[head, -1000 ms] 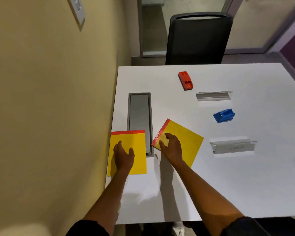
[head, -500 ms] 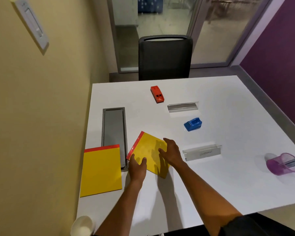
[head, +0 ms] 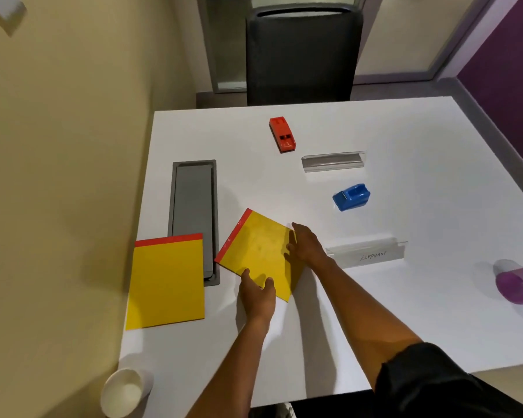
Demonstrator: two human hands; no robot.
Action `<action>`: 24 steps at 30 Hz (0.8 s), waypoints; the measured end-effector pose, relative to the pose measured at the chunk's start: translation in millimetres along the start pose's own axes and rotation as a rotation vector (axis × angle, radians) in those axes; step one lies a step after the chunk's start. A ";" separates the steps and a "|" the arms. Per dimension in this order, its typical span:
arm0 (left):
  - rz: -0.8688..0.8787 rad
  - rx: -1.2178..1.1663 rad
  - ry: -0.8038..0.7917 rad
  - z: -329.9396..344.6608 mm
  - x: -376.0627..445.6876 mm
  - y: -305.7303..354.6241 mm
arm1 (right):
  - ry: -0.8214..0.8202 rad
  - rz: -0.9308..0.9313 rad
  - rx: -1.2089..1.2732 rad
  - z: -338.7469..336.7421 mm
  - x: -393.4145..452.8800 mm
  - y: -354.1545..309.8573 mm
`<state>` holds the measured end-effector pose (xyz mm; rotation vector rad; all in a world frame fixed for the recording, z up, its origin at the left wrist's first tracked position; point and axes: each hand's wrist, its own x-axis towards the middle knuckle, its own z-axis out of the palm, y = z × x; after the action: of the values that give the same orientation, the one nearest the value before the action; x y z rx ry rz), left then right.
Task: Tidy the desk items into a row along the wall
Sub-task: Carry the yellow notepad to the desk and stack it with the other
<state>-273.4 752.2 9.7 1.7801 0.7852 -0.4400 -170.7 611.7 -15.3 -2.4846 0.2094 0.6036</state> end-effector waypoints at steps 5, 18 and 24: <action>-0.022 -0.019 0.046 9.9 0.2 -1.2 | -0.023 0.014 -0.066 5.3 9.4 5.4; -0.312 -0.582 0.039 -10.1 24.9 -10.6 | 0.116 0.061 -0.142 16.2 4.5 9.6; -0.242 -0.623 0.065 -25.5 27.1 2.0 | 0.131 0.103 -0.023 7.6 -5.0 4.6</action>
<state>-254.8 783.7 2.5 1.1291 1.0550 -0.2545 -179.2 612.3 -20.9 -2.5494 0.3849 0.4873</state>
